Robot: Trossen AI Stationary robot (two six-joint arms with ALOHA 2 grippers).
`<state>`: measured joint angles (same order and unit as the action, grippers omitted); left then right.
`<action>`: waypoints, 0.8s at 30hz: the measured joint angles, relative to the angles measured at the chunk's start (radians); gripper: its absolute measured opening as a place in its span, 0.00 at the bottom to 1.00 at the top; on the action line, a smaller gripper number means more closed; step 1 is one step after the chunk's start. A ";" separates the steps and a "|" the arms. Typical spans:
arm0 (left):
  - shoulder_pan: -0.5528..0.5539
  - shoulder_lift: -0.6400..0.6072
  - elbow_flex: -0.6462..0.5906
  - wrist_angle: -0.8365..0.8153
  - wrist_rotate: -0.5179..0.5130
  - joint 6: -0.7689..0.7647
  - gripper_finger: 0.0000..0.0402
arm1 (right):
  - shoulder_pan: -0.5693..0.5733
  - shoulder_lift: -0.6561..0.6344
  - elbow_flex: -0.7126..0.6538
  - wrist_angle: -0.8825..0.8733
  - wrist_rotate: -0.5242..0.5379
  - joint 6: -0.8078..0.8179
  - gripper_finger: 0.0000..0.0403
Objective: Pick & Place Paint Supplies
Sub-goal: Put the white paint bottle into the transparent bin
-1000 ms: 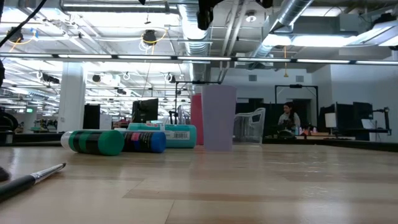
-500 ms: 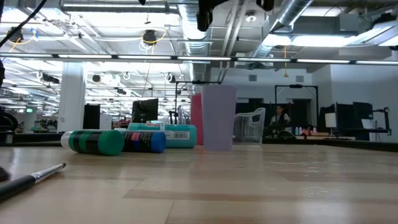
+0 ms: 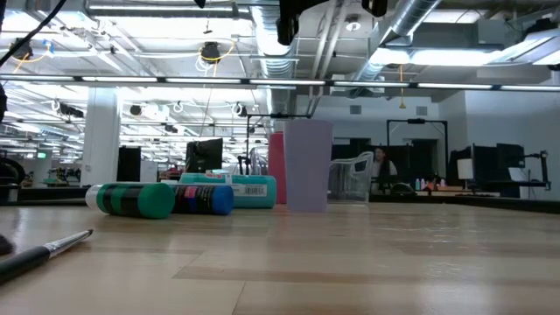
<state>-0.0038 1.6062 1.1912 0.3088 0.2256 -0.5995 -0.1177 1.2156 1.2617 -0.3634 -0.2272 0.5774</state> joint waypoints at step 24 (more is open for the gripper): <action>0.096 -0.089 0.003 -0.290 0.010 -0.003 0.58 | -0.011 -0.070 -0.004 -0.197 0.223 -0.017 0.49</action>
<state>0.0921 1.5170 1.1942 0.0190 0.2359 -0.6023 -0.1285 1.1454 1.2581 -0.5601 -0.0043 0.5603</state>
